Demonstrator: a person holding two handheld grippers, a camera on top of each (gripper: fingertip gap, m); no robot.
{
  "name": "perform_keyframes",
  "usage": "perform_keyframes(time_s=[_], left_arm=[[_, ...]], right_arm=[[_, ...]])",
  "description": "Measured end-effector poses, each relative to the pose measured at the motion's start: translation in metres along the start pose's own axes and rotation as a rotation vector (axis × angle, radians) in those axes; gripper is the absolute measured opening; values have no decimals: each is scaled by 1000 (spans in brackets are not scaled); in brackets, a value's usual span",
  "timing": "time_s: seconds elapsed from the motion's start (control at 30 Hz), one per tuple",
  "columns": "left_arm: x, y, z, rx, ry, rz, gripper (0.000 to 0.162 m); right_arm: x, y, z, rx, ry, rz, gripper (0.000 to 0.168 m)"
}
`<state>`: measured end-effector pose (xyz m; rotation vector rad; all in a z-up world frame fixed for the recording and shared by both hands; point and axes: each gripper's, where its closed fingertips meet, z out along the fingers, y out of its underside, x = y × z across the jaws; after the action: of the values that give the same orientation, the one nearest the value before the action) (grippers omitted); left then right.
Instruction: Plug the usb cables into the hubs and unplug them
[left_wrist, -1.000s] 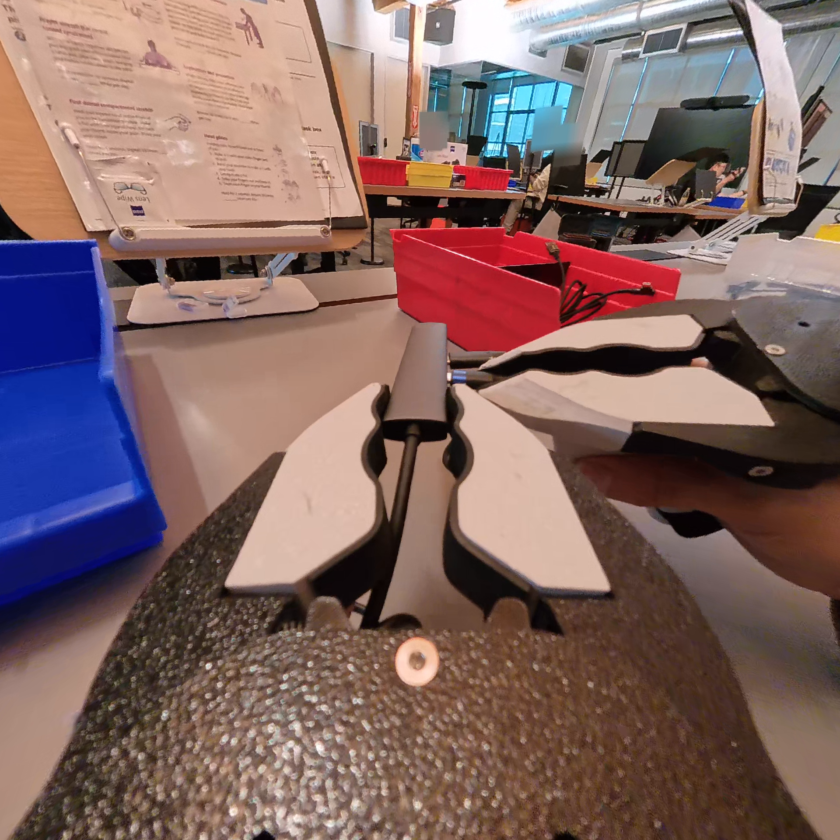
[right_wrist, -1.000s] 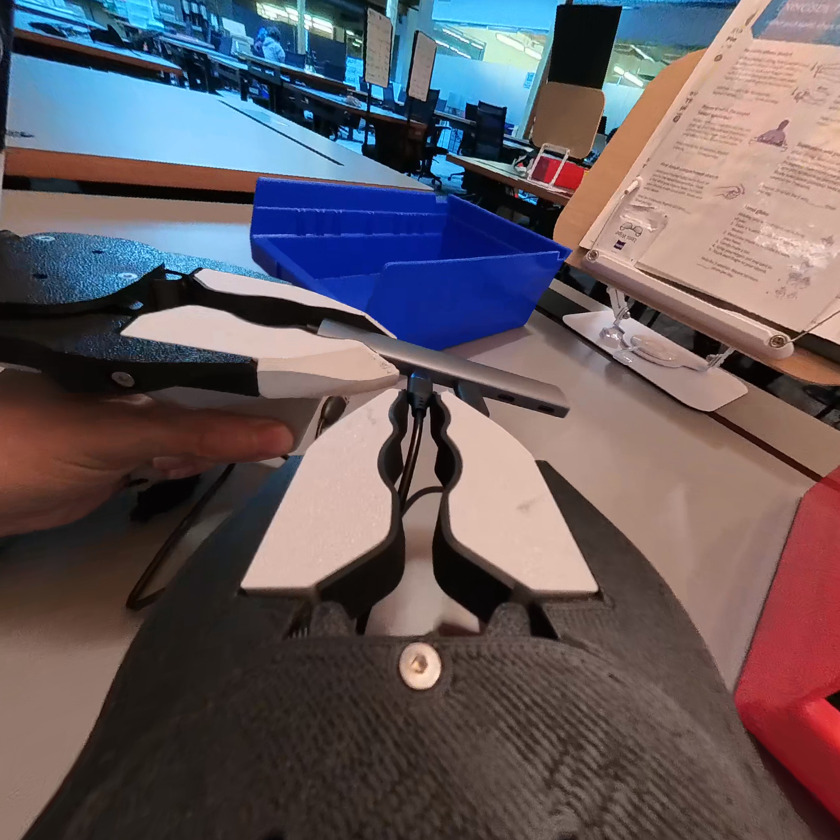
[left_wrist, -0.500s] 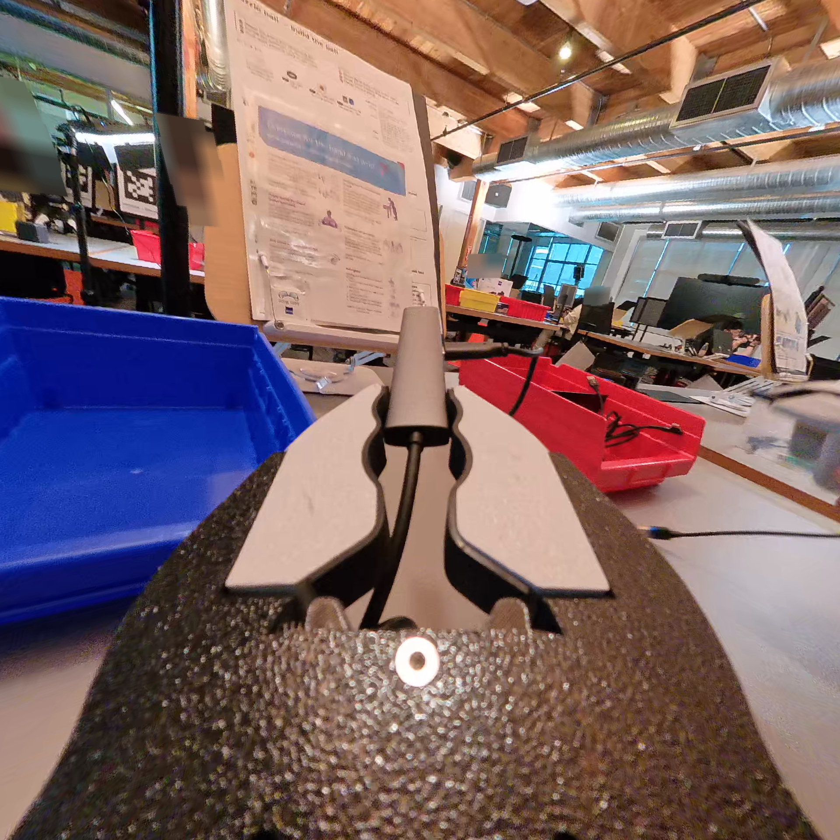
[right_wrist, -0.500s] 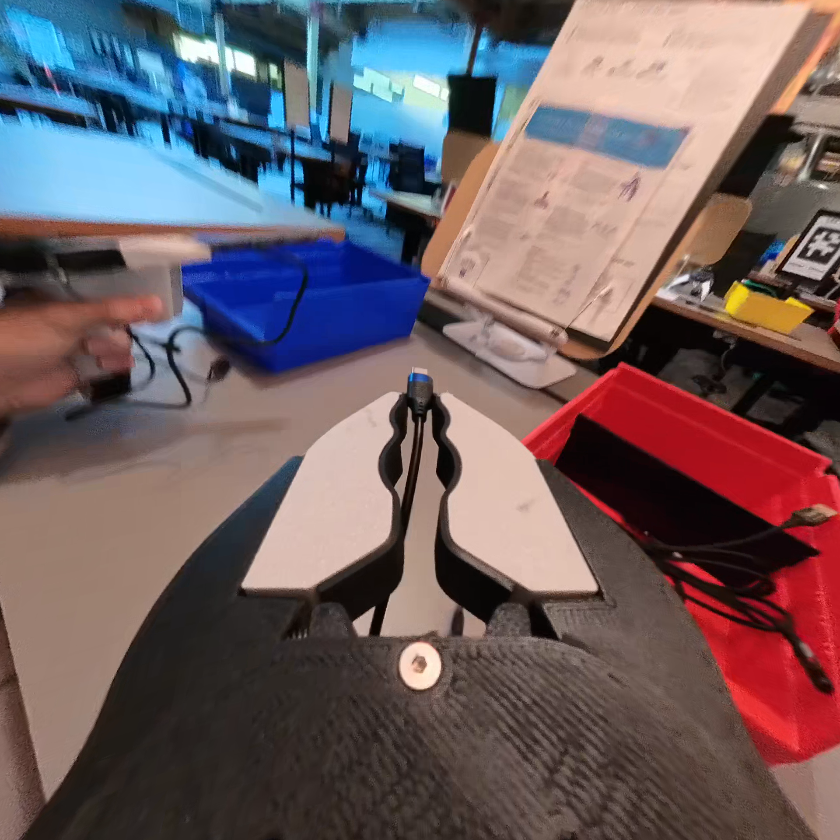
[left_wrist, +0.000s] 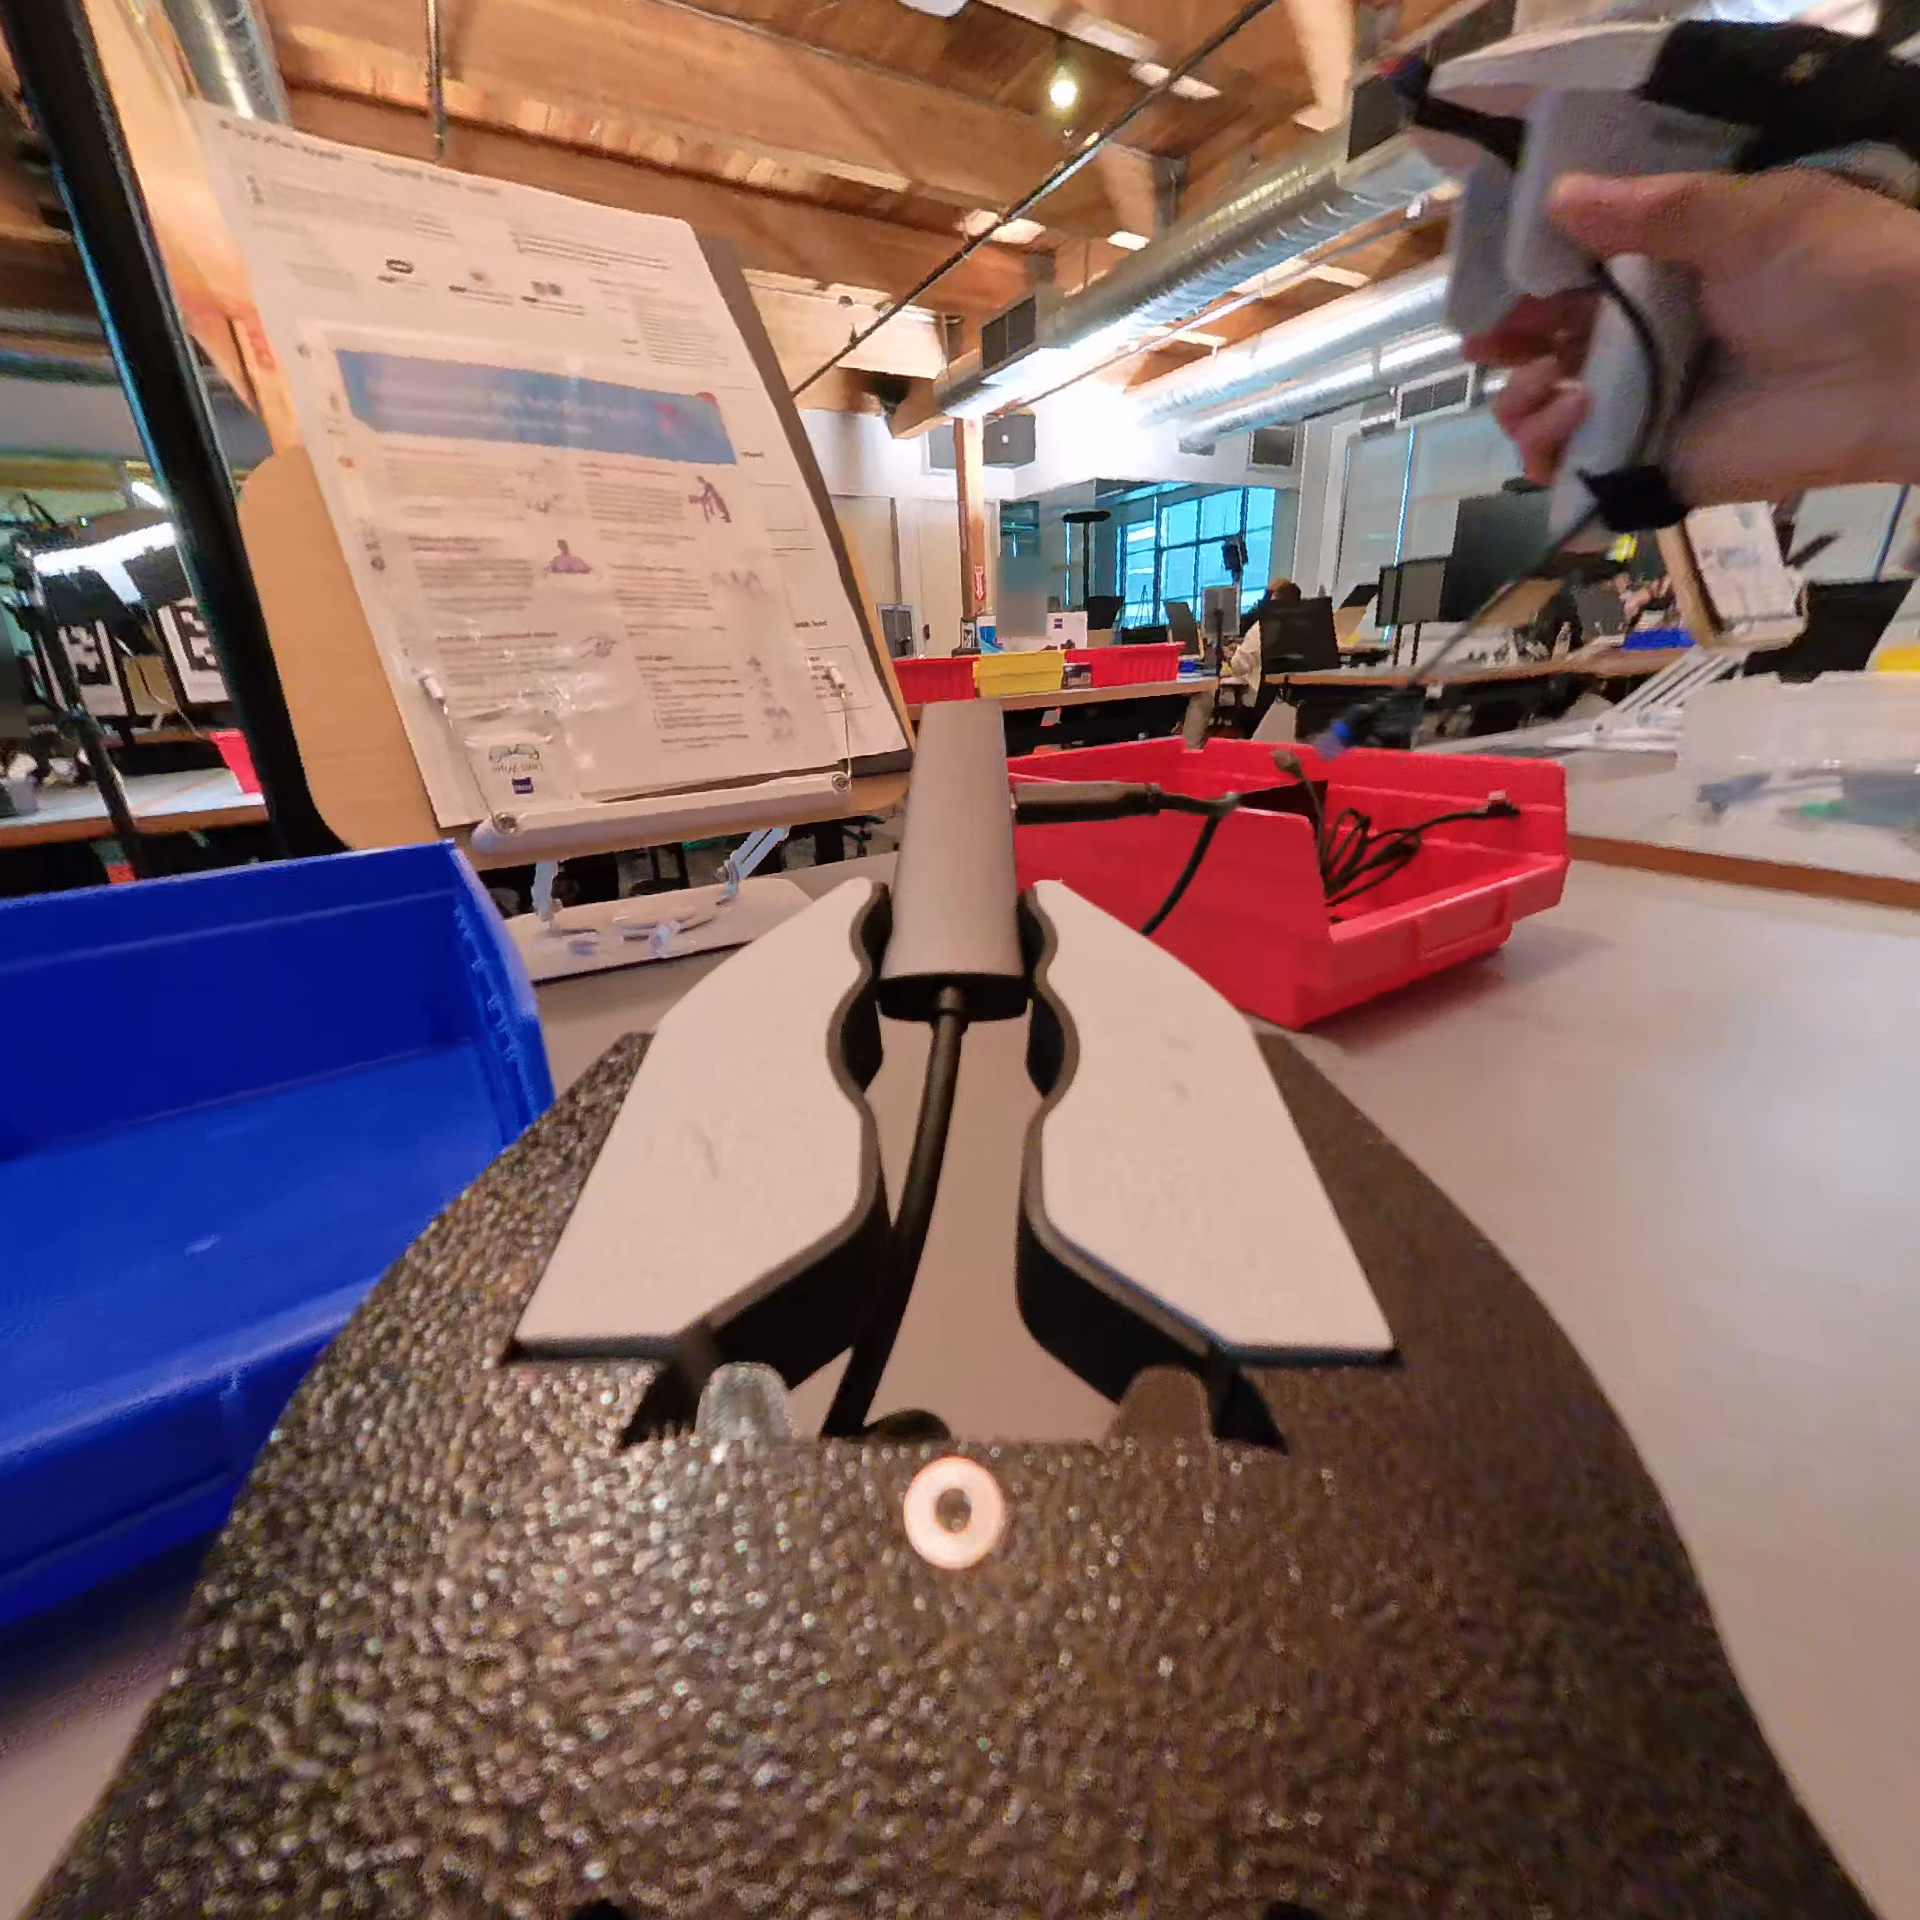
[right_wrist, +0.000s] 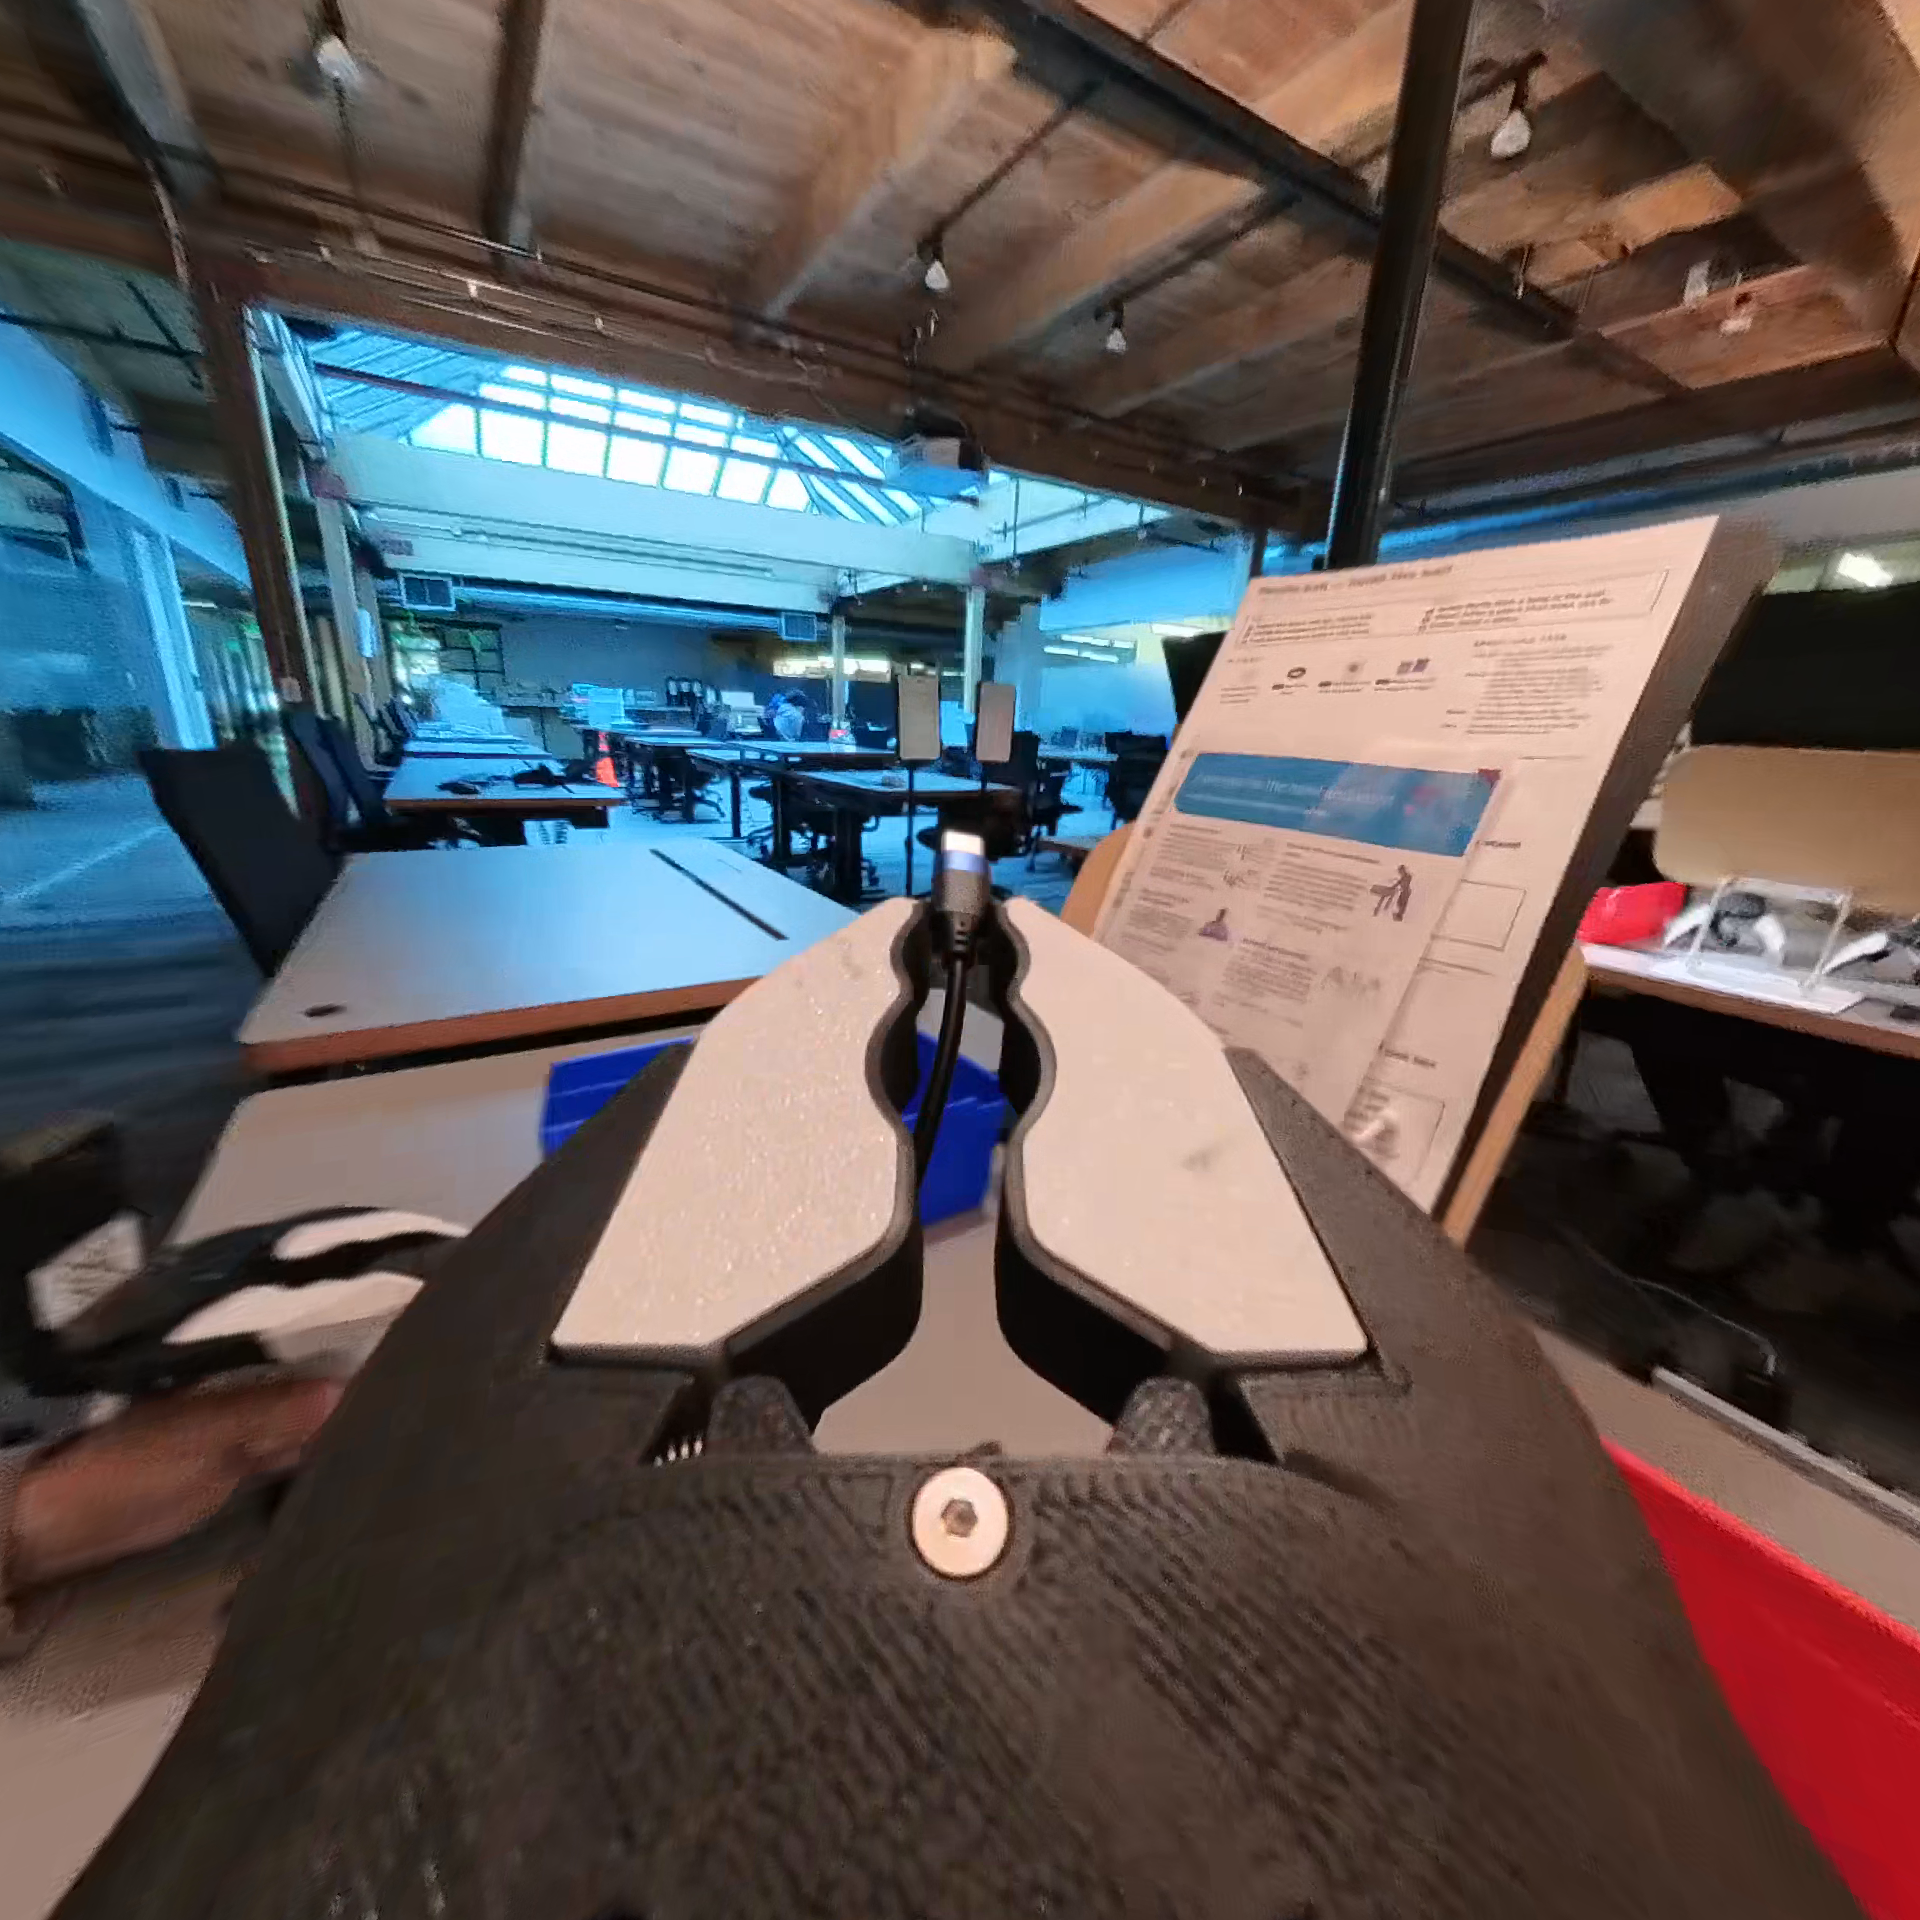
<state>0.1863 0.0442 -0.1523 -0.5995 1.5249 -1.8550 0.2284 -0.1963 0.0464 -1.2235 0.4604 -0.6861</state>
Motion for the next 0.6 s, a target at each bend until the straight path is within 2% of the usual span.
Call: perform_keyframes(time_s=[0.07, 0.17, 0.27, 0.33, 0.4, 0.5, 0.53, 0.6], left_arm=[[2, 2, 1, -13, 5, 28, 23], [5, 2, 0, -6, 20, 26, 23], [2, 2, -1, -2, 20, 2, 23], [1, 1, -2, 2, 24, -13, 23], [1, 1, -2, 5, 23, -18, 23], [2, 2, -1, -3, 29, -16, 23], [2, 2, -1, -6, 30, -14, 23], [3, 2, 0, -6, 32, -10, 23]], right_arm=[[23, 24, 4, 0, 28, 6, 11], [50, 81, 4, -49, 53, 168, 10], [70, 143, -6, -177, 159, 269, 11], [82, 167, -21, -331, 230, 174, 11], [83, 184, -37, -528, 202, 37, 13], [105, 217, -92, -1025, 295, -190, 20], [118, 220, -112, -1161, 364, -287, 23], [134, 217, -137, -1304, 446, -437, 28]])
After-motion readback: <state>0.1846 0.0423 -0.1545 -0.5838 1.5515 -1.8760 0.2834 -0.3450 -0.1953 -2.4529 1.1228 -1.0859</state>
